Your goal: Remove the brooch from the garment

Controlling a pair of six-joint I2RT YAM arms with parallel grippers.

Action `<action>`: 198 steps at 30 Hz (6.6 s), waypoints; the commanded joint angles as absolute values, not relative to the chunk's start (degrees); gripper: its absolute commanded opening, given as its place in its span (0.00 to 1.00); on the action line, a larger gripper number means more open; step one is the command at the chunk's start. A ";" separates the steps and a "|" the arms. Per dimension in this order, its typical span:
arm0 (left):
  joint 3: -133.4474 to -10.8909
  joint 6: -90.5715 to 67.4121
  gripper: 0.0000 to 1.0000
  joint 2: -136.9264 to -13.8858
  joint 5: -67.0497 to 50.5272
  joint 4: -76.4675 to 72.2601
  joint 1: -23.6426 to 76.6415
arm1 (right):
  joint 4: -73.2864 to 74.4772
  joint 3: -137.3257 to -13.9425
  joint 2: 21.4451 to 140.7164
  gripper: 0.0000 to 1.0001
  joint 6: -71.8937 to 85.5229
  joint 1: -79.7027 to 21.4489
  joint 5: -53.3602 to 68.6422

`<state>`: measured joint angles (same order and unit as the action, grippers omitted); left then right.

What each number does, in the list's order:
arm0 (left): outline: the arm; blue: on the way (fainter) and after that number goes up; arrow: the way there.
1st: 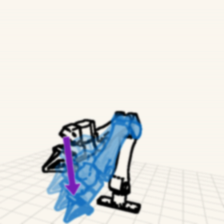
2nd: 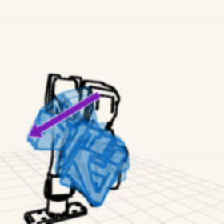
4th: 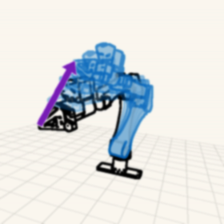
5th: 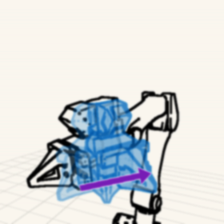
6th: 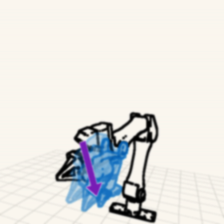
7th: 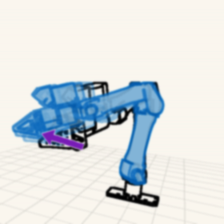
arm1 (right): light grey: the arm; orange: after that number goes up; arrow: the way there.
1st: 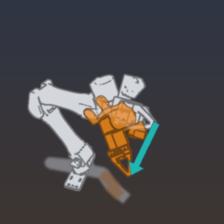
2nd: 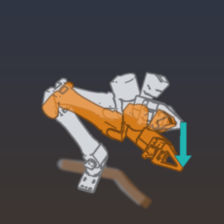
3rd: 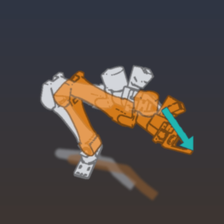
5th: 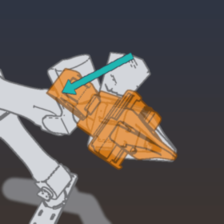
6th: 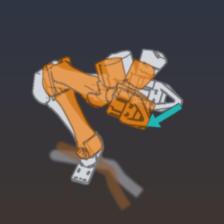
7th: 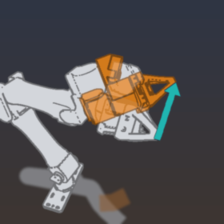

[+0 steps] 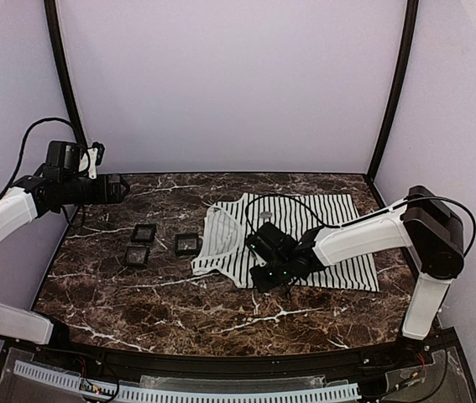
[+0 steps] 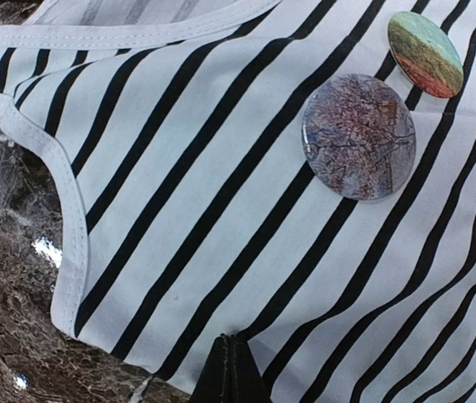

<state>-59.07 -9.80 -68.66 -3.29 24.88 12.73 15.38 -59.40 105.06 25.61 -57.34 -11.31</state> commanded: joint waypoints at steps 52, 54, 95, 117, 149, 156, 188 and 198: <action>-72.93 -8.57 0.99 -81.17 -9.10 24.99 21.45 | 32.77 -78.65 104.91 0.41 19.75 -52.71 -14.69; -72.33 -7.33 0.99 -81.01 -8.65 25.65 21.45 | 32.73 -81.32 108.13 0.40 18.24 -51.69 -14.96; -71.48 -5.17 0.97 -78.85 -6.56 27.07 21.45 | 30.80 -87.47 122.13 0.35 13.36 -48.34 -24.48; -71.40 -5.66 0.97 -79.63 -7.28 26.90 21.45 | 28.97 -82.86 116.66 0.11 15.60 -48.56 -35.23; -70.64 -6.67 0.97 -79.06 -14.64 25.00 21.49 | 13.52 -65.79 100.20 0.00 14.40 -43.07 9.34; -69.80 -6.75 0.96 -79.70 -20.45 23.31 23.03 | 10.65 -62.92 98.02 0.00 13.25 -43.09 21.19; -56.00 -29.58 0.87 -80.87 -22.13 5.23 36.63 | 2.47 -51.43 92.07 0.47 32.66 -49.90 17.09; -48.70 -43.08 0.74 -86.95 -19.81 -10.79 45.46 | -2.03 -52.51 97.53 0.27 33.14 -50.37 16.70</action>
<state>-49.45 -36.93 -83.92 -20.88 -2.00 43.09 0.84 -51.33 94.70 33.12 -49.93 16.91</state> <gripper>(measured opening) 0.759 0.284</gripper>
